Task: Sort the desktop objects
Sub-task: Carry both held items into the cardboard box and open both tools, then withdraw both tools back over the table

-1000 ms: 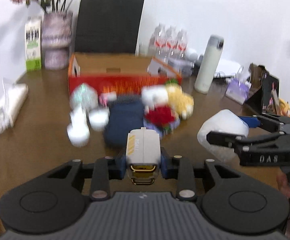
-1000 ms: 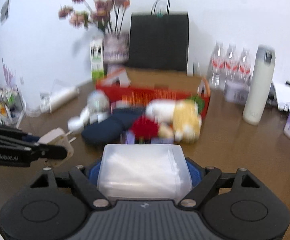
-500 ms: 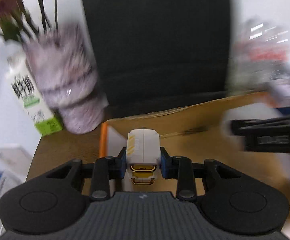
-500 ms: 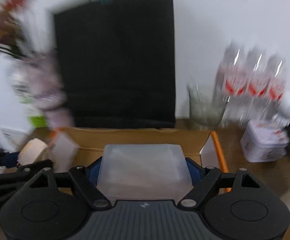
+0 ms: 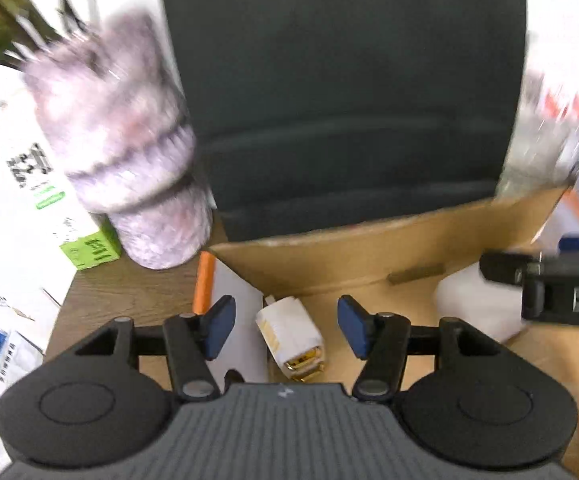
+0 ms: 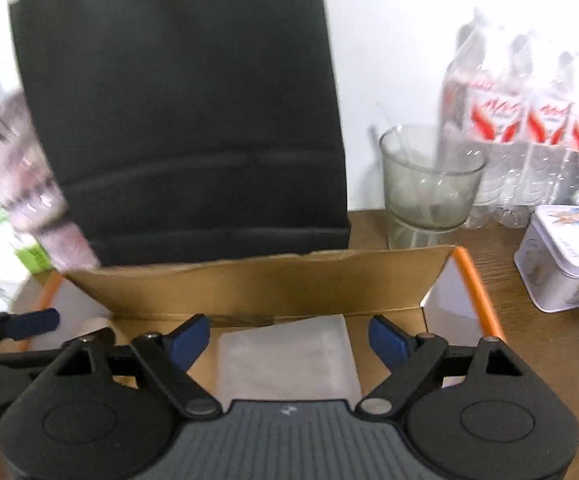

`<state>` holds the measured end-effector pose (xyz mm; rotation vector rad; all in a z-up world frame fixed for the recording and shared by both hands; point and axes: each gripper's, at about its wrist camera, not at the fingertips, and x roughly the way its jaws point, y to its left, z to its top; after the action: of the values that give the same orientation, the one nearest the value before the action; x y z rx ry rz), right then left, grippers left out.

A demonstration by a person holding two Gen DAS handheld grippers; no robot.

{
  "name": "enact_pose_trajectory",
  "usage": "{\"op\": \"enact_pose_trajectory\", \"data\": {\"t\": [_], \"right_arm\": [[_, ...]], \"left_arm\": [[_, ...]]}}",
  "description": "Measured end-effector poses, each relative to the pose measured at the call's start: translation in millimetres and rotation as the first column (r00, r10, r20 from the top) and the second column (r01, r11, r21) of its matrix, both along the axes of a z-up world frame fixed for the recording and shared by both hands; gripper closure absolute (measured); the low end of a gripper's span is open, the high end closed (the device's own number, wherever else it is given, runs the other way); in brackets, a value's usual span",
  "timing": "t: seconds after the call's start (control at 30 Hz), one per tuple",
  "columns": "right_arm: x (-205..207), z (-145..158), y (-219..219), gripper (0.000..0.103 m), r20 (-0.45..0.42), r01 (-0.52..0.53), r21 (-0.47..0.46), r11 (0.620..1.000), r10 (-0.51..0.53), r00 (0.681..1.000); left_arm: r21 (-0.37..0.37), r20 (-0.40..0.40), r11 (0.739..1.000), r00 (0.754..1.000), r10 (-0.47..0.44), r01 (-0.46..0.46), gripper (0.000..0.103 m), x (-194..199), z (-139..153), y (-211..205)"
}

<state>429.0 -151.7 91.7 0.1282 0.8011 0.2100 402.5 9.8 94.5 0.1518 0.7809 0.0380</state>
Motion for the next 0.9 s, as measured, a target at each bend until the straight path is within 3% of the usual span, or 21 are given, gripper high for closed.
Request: {"op": "enact_pose_trajectory", "data": {"t": [0.07,0.2,0.37,0.5,0.67,0.8,0.9], "right_arm": [[-25,17,-5,0.016,0.029,-0.01,-0.02,1.0,0.011,1.0],[-95,44,-19,0.009,0.122,0.008,-0.062,0.998,-0.001,0.993],[-198,43,-43,0.003,0.202,-0.006,-0.056,0.998,0.017,0.979],[-277,16,-64,0.001,0.187,-0.028,-0.057,0.998,0.038,0.982],[-352,-29,-75,0.0,0.121,-0.017,-0.097,0.995,0.029,0.992],[-391,-57,-76,0.001,0.097,-0.104,-0.104,0.989,0.114,0.989],[-405,-61,-76,0.0,0.138,-0.074,-0.146,0.986,0.094,0.986]], "left_arm": [[-0.059,0.054,0.998,0.999,0.006,-0.003,0.039,-30,26,2],[-0.165,0.208,0.985,0.978,-0.012,0.047,0.008,-121,60,5],[-0.179,0.259,0.983,0.966,0.008,0.04,0.004,-232,57,-6],[-0.217,0.27,0.973,0.963,-0.013,0.074,0.0,-309,30,-18],[-0.215,0.239,0.966,0.967,-0.091,0.144,0.0,-378,-28,-30],[-0.201,0.187,0.963,0.972,-0.141,0.178,0.0,-402,-65,-32],[-0.186,0.133,0.972,0.984,-0.119,0.143,0.0,-405,-78,-31]]}}
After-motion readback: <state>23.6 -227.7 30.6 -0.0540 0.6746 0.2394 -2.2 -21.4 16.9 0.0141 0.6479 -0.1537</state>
